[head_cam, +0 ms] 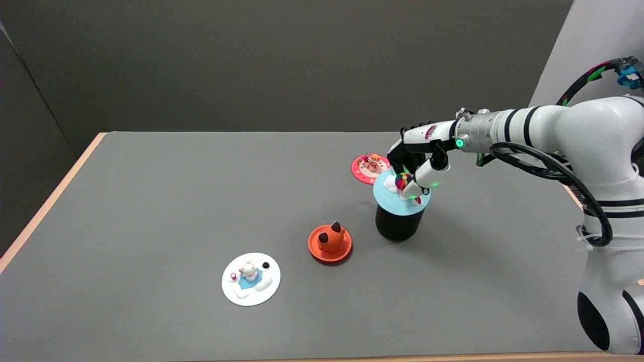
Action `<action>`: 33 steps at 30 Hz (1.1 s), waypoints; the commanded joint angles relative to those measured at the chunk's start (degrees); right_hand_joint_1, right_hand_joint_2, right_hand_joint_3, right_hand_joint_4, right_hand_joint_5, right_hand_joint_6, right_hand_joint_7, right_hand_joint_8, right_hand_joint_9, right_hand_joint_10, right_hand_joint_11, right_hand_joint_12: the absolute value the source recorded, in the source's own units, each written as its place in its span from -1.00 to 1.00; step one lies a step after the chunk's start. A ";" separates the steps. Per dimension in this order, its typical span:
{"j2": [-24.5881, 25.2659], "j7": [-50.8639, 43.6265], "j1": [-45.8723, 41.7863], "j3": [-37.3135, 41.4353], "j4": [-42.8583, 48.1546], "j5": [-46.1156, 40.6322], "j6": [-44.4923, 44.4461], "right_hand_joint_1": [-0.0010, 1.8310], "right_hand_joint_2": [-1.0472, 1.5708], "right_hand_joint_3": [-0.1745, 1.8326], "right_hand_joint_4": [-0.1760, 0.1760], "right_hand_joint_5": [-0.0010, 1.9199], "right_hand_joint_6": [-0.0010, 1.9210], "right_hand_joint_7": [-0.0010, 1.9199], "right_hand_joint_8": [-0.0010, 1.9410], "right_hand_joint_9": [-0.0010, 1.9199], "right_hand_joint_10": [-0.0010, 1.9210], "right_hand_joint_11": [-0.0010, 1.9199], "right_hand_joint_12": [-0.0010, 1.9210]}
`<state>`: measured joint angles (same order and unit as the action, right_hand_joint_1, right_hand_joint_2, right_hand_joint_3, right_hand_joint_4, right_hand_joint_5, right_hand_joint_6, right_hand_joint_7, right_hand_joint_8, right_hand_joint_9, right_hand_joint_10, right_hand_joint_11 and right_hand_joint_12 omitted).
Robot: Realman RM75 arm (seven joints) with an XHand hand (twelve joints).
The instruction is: Place the cup lid with blue sky onto the cup.
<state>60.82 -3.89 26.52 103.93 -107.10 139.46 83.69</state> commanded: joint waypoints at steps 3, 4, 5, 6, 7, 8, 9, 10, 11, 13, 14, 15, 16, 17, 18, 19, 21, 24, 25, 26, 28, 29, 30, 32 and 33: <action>0.30 0.29 -0.06 -0.72 0.08 0.00 -0.76 0.11 0.81 -0.67 0.25 -0.45 0.78 -0.45 0.75 -0.70 0.49 -0.72 0.51; 0.30 0.29 -0.06 -0.72 0.08 0.00 -0.76 0.11 0.81 -0.67 0.25 -0.44 0.77 -0.45 0.75 -0.71 0.49 -0.72 0.51; 0.30 0.29 -0.06 -0.72 0.08 0.00 -0.76 0.12 0.80 -0.66 0.23 -0.44 0.77 -0.45 0.75 -0.72 0.50 -0.74 0.53; 0.30 0.29 -0.06 -0.72 0.08 0.00 -0.76 0.12 0.80 -0.67 0.23 -0.44 0.76 -0.45 0.75 -0.71 0.50 -0.74 0.52; 0.30 0.29 -0.06 -0.72 0.08 0.00 -0.76 0.12 0.81 -0.69 0.24 -0.44 0.76 -0.46 0.75 -0.70 0.49 -0.73 0.51; 0.30 0.29 -0.06 -0.72 0.08 0.00 -0.76 0.12 0.82 -0.70 0.23 -0.44 0.75 -0.46 0.76 -0.70 0.49 -0.73 0.52; 0.30 0.29 -0.08 -0.72 0.08 0.00 -0.76 0.13 0.80 -0.67 0.24 -0.43 0.74 -0.45 0.75 -0.71 0.49 -0.73 0.52; 0.30 0.29 -0.14 -0.72 0.08 0.00 -0.76 0.14 0.78 -0.63 0.23 -0.42 0.73 -0.44 0.73 -0.71 0.51 -0.74 0.54; 0.30 0.27 -0.14 -0.72 0.08 0.02 -0.76 0.13 0.79 -0.66 0.25 -0.42 0.72 -0.44 0.74 -0.71 0.50 -0.74 0.53; 0.30 0.21 -0.14 -0.72 0.08 0.08 -0.76 0.13 0.80 -0.67 0.24 -0.42 0.72 -0.44 0.74 -0.71 0.50 -0.73 0.53; 0.30 0.15 -0.14 -0.72 0.08 0.08 -0.76 0.13 0.80 -0.68 0.24 -0.42 0.72 -0.45 0.74 -0.71 0.49 -0.73 0.52; 0.30 -0.03 -0.14 -0.70 0.08 0.08 -0.76 0.14 0.79 -0.66 0.21 -0.42 0.73 -0.45 0.75 -0.72 0.50 -0.75 0.53; 0.30 -0.05 -0.14 -0.62 0.08 0.08 -0.76 0.15 0.79 -0.67 0.21 -0.41 0.72 -0.44 0.74 -0.71 0.48 -0.73 0.51; 0.28 -0.11 -0.17 -0.48 0.11 0.08 -0.76 0.16 0.77 -0.65 0.20 -0.40 0.69 -0.43 0.72 -0.72 0.50 -0.75 0.54; 0.22 -0.11 -0.29 -0.22 0.23 0.08 -0.76 0.16 0.77 -0.65 0.21 -0.38 0.65 -0.41 0.70 -0.70 0.48 -0.73 0.54; 0.18 -0.11 -0.38 -0.10 0.26 0.08 -0.78 0.16 0.76 -0.66 0.22 -0.37 0.64 -0.40 0.66 -0.68 0.45 -0.73 0.54; -0.20 -0.11 -0.95 0.34 0.31 0.08 -0.84 0.17 0.76 -0.66 0.23 -0.36 0.63 -0.38 0.64 -0.65 0.43 -0.72 0.54; -0.26 -0.09 -1.43 1.44 0.58 0.08 -0.74 0.19 0.74 -0.63 0.21 -0.35 0.63 -0.36 0.61 -0.64 0.41 -0.73 0.54; -0.26 0.01 -1.56 1.86 0.66 0.08 -0.64 0.18 0.74 -0.63 0.22 -0.35 0.63 -0.36 0.61 -0.63 0.42 -0.74 0.53; -0.24 0.11 -1.83 2.51 0.71 0.08 -0.54 0.19 0.74 -0.63 0.22 -0.35 0.62 -0.36 0.61 -0.63 0.41 -0.74 0.53; -0.16 0.05 -2.31 3.25 0.71 0.08 -0.60 0.19 0.74 -0.63 0.22 -0.34 0.62 -0.36 0.60 -0.62 0.41 -0.74 0.53; -0.10 0.03 -2.43 3.49 0.71 0.08 -0.62 0.19 0.73 -0.62 0.22 -0.34 0.61 -0.36 0.60 -0.62 0.41 -0.74 0.53; -0.10 -0.03 -2.63 3.68 0.71 0.08 -0.68 0.19 0.73 -0.63 0.21 -0.34 0.61 -0.36 0.60 -0.62 0.40 -0.73 0.53; -0.18 0.11 -2.85 3.76 0.71 0.08 -0.66 0.19 0.75 -0.67 0.20 -0.34 0.62 -0.36 0.60 -0.62 0.37 -0.69 0.51; -0.16 0.03 -2.85 3.76 0.71 0.08 -0.60 0.19 0.74 -0.65 0.22 -0.34 0.61 -0.36 0.60 -0.62 0.39 -0.72 0.52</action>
<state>60.83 -3.87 25.49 104.91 -106.70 139.55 83.02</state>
